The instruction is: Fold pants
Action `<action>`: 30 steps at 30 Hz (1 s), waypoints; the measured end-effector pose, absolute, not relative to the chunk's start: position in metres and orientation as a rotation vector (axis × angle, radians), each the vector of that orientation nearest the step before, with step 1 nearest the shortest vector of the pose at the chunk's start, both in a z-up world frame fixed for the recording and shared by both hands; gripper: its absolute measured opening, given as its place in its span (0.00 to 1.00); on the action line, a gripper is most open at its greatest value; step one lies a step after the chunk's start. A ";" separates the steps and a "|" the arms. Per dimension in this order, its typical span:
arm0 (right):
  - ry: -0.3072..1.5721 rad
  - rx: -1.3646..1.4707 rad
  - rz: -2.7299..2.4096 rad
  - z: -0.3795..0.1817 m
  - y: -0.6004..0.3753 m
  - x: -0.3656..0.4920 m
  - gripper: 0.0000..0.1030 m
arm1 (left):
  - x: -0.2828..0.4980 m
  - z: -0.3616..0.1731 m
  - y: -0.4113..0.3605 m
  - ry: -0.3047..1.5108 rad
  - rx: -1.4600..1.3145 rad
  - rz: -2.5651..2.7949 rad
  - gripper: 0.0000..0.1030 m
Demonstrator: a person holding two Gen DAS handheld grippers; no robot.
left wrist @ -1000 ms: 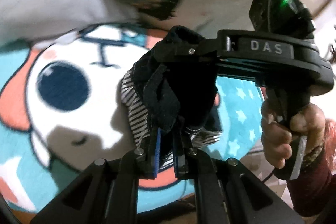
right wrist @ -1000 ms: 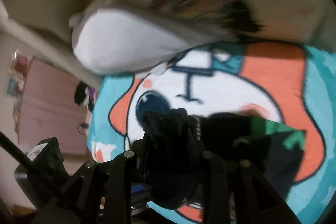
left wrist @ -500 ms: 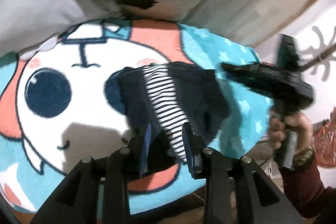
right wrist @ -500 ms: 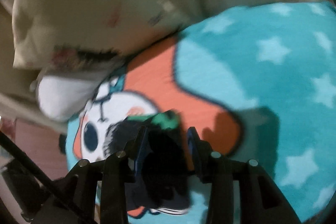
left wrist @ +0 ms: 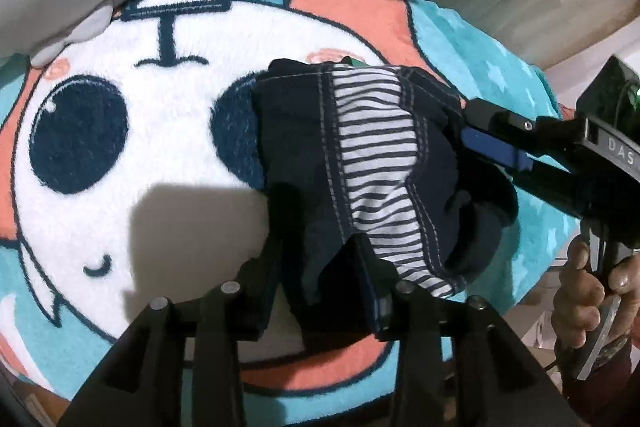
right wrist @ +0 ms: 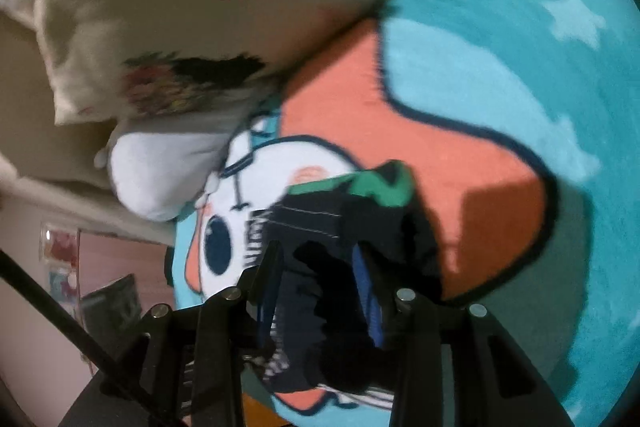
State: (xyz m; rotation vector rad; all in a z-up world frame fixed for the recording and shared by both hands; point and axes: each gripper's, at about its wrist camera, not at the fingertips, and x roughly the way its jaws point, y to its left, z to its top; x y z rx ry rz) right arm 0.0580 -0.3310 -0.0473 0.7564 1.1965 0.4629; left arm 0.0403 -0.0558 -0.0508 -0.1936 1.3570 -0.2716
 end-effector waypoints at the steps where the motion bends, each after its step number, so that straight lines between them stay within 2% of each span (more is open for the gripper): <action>1: 1.192 0.780 0.463 -0.050 -0.335 0.057 0.37 | 0.040 -0.050 -0.057 1.357 -0.185 -0.263 0.41; 5: 1.165 0.794 0.456 -0.044 -0.349 0.053 0.40 | 0.038 -0.034 -0.044 1.340 -0.256 -0.297 0.41; 8: 1.106 0.749 0.440 -0.026 -0.361 0.046 0.53 | 0.039 -0.017 -0.024 1.285 -0.315 -0.295 0.42; 10: 1.082 0.737 0.429 -0.020 -0.372 0.040 0.61 | 0.044 -0.014 -0.008 1.266 -0.390 -0.281 0.50; 14: 1.110 0.764 0.434 -0.031 -0.379 0.036 0.63 | 0.060 -0.026 0.006 1.280 -0.492 -0.272 0.51; 20: 1.184 0.742 0.454 -0.056 -0.363 0.040 0.64 | 0.079 -0.056 -0.016 1.339 -0.532 -0.344 0.51; 24: 1.219 0.720 0.460 -0.067 -0.354 0.041 0.67 | 0.086 -0.063 -0.018 1.327 -0.598 -0.368 0.65; 30: 1.201 0.712 0.480 -0.069 -0.345 0.044 0.69 | 0.086 -0.068 -0.030 1.339 -0.619 -0.407 0.66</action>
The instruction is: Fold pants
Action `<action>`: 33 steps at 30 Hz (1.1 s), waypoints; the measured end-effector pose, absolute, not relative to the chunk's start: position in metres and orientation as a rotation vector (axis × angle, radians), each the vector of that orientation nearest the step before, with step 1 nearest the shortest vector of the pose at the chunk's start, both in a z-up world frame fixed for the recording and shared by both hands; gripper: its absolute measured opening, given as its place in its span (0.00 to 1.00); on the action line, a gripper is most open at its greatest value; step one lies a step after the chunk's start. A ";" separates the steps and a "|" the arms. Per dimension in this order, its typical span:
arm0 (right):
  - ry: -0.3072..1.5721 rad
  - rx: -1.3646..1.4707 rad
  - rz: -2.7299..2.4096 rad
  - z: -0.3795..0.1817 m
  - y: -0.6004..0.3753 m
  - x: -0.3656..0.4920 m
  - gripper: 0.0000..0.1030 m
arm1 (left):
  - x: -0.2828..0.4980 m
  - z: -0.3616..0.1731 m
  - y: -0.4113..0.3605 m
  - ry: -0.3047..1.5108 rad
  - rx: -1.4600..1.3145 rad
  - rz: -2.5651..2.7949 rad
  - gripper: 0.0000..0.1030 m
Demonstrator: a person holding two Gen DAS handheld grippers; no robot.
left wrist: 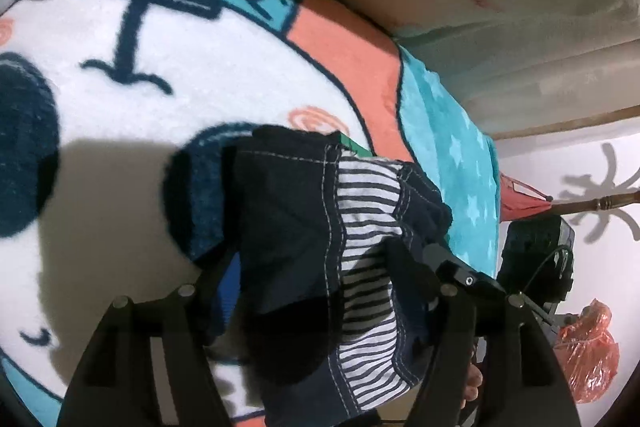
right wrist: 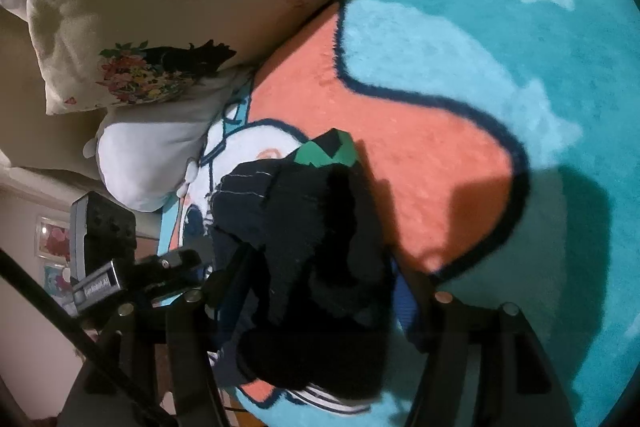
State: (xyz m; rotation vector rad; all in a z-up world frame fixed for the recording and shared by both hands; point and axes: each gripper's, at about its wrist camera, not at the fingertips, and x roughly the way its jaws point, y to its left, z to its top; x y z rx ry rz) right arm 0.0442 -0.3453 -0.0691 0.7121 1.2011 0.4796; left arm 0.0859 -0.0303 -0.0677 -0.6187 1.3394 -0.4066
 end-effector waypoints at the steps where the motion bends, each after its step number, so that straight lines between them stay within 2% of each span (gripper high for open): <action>1: 1.202 0.709 0.484 -0.069 -0.344 0.045 0.66 | 0.086 -0.067 -0.032 1.339 -0.606 -0.407 0.65; 2: 1.207 0.704 0.485 -0.068 -0.342 0.045 0.60 | 0.086 -0.066 -0.034 1.340 -0.593 -0.409 0.59; 3: 1.218 0.698 0.483 -0.068 -0.340 0.046 0.48 | 0.086 -0.064 -0.035 1.347 -0.587 -0.422 0.43; 4: 1.223 0.703 0.486 -0.068 -0.340 0.046 0.43 | 0.086 -0.063 -0.036 1.351 -0.583 -0.429 0.35; 7: 1.210 0.721 0.499 -0.060 -0.341 0.044 0.37 | 0.084 -0.052 -0.035 1.333 -0.560 -0.440 0.25; 18: 1.167 0.714 0.571 -0.023 -0.303 0.056 0.35 | 0.083 -0.022 0.008 1.261 -0.577 -0.395 0.24; 31: 1.195 0.587 0.536 -0.030 -0.238 0.103 0.35 | 0.112 -0.035 0.045 1.273 -0.464 -0.293 0.24; 33: 1.204 0.563 0.502 -0.035 -0.235 0.107 0.36 | 0.117 -0.038 0.042 1.280 -0.433 -0.282 0.26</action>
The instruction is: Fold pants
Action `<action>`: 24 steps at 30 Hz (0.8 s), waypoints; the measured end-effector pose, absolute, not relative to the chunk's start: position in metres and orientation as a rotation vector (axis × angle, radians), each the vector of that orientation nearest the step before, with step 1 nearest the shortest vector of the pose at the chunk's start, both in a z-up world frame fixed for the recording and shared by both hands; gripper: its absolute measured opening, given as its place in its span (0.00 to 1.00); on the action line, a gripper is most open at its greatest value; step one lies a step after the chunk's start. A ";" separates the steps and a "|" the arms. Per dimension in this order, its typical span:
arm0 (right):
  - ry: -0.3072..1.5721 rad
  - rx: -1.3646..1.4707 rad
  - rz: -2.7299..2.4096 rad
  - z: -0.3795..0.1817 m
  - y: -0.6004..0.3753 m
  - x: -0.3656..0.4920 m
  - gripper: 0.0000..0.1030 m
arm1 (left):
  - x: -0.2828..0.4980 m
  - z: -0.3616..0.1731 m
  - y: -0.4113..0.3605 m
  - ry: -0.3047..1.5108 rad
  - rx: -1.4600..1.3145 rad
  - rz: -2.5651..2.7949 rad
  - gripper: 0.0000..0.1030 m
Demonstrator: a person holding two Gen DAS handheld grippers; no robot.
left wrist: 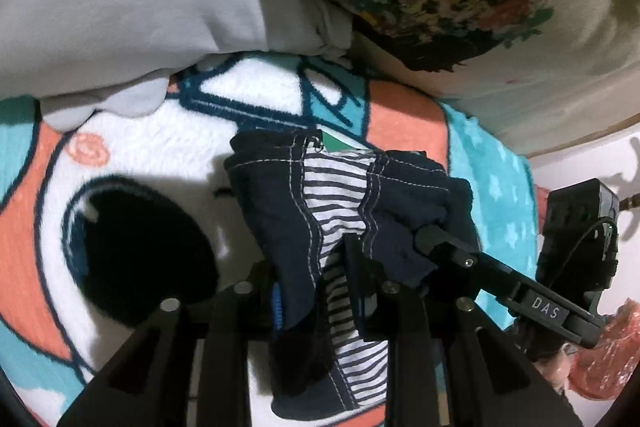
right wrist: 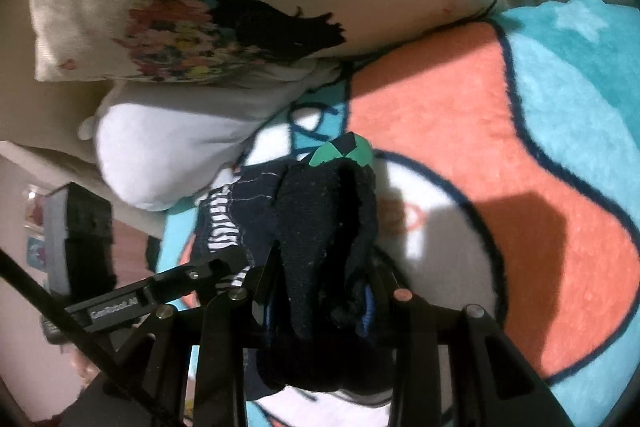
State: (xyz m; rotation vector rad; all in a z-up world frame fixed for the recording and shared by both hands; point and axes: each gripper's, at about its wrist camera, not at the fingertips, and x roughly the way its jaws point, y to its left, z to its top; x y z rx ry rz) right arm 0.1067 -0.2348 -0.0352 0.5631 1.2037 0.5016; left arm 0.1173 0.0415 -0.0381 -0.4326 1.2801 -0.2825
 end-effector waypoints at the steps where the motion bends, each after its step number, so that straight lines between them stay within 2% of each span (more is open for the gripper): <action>1: 1.209 0.551 0.486 -0.038 -0.234 0.108 0.39 | 0.119 -0.040 0.040 1.283 -0.422 -0.276 0.30; 4: 1.234 0.510 0.433 -0.049 -0.233 0.108 0.47 | 0.125 -0.045 0.037 1.295 -0.393 -0.262 0.43; 8: 1.219 0.565 0.420 -0.045 -0.243 0.106 0.49 | 0.125 -0.040 0.042 1.299 -0.401 -0.261 0.43; 15: 1.081 0.555 0.373 0.003 -0.264 0.088 0.52 | 0.098 -0.003 0.058 1.202 -0.311 -0.165 0.44; 17: 1.060 0.553 0.414 0.015 -0.262 0.080 0.48 | 0.088 0.002 0.055 1.196 -0.317 -0.178 0.44; 19: 1.064 0.553 0.457 0.019 -0.256 0.074 0.37 | 0.080 -0.001 0.048 1.212 -0.332 -0.209 0.44; 24: 1.133 0.522 0.471 0.004 -0.240 0.064 0.36 | 0.068 -0.027 0.028 1.285 -0.297 -0.232 0.44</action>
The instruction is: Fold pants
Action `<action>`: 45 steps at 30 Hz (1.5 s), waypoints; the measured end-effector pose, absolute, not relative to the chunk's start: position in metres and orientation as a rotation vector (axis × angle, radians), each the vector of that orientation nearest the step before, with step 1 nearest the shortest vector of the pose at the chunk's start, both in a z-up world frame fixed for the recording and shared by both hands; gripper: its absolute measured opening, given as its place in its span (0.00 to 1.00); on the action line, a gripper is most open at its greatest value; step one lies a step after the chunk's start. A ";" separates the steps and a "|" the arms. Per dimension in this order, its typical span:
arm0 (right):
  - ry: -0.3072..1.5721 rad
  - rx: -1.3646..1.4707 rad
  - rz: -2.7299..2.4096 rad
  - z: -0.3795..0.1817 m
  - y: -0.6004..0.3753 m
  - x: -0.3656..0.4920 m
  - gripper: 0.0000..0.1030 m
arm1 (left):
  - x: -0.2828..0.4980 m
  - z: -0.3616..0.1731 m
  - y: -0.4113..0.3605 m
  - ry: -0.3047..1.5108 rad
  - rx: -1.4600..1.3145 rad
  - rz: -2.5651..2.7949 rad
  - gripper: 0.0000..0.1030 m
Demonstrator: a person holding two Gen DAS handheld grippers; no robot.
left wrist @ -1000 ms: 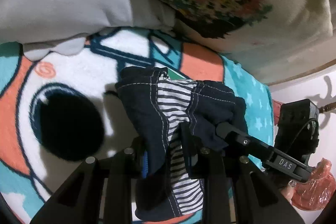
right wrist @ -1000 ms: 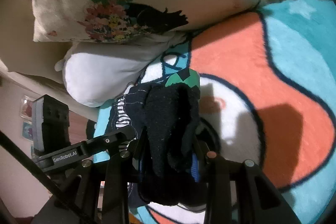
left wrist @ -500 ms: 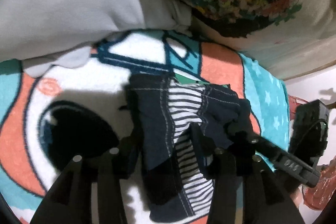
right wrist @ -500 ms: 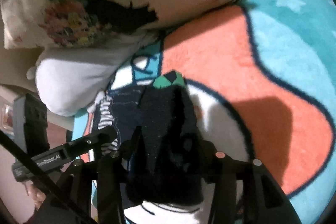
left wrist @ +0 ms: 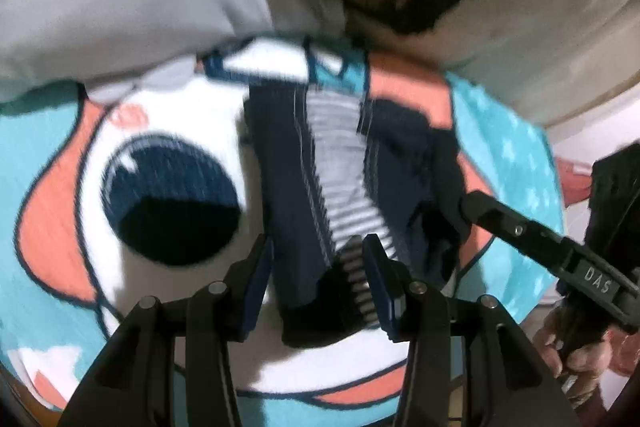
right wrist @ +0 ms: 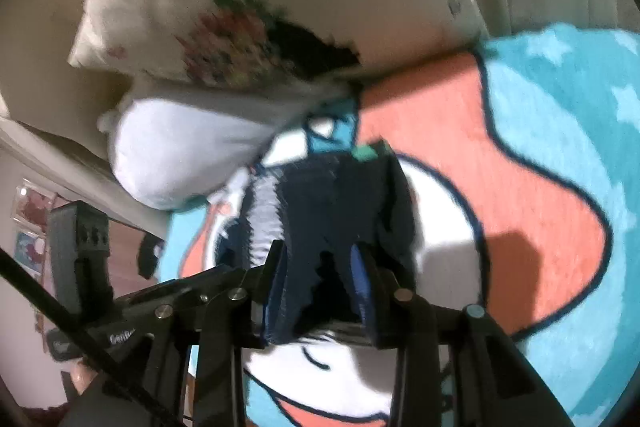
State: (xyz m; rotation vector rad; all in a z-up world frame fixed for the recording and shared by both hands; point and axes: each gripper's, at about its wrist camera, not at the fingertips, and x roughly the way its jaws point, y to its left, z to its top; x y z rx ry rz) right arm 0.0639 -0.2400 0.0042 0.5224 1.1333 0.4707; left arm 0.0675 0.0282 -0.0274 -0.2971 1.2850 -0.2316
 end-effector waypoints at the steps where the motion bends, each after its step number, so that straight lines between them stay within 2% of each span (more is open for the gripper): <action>1: 1.147 0.516 0.462 0.000 -0.238 0.063 0.36 | 0.066 -0.034 0.025 1.298 -0.285 -0.234 0.44; 2: 1.162 0.498 0.449 -0.006 -0.236 0.060 0.36 | 0.064 -0.039 0.023 1.308 -0.267 -0.234 0.44; 4: 1.179 0.449 0.421 -0.013 -0.233 0.057 0.36 | 0.063 -0.052 0.018 1.322 -0.216 -0.215 0.55; 6: 1.199 0.408 0.388 -0.022 -0.228 0.058 0.36 | 0.063 -0.058 0.019 1.321 -0.206 -0.188 0.60; 10: 1.220 0.459 0.370 -0.028 -0.236 0.057 0.38 | 0.065 -0.044 0.027 1.319 -0.242 -0.201 0.60; 17: 1.057 0.491 0.397 0.022 -0.254 0.064 0.38 | 0.079 0.006 0.051 1.188 -0.285 -0.192 0.60; 22: 1.066 0.526 0.464 0.019 -0.242 0.091 0.38 | 0.116 -0.007 0.053 1.195 -0.307 -0.165 0.60; 30: 1.160 0.588 0.435 -0.029 -0.232 0.123 0.37 | 0.144 -0.051 0.045 1.281 -0.345 -0.138 0.60; 35: 1.133 0.605 0.433 -0.017 -0.239 0.120 0.39 | 0.137 -0.044 0.051 1.280 -0.370 -0.137 0.60; 39: 1.104 0.587 0.388 -0.006 -0.250 0.105 0.49 | 0.121 -0.028 0.052 1.254 -0.319 -0.123 0.60; 42: 1.104 0.570 0.363 -0.005 -0.260 0.089 0.50 | 0.107 -0.018 0.055 1.232 -0.287 -0.111 0.60; 45: 1.135 0.576 0.340 -0.019 -0.268 0.076 0.51 | 0.097 -0.021 0.064 1.227 -0.359 -0.123 0.66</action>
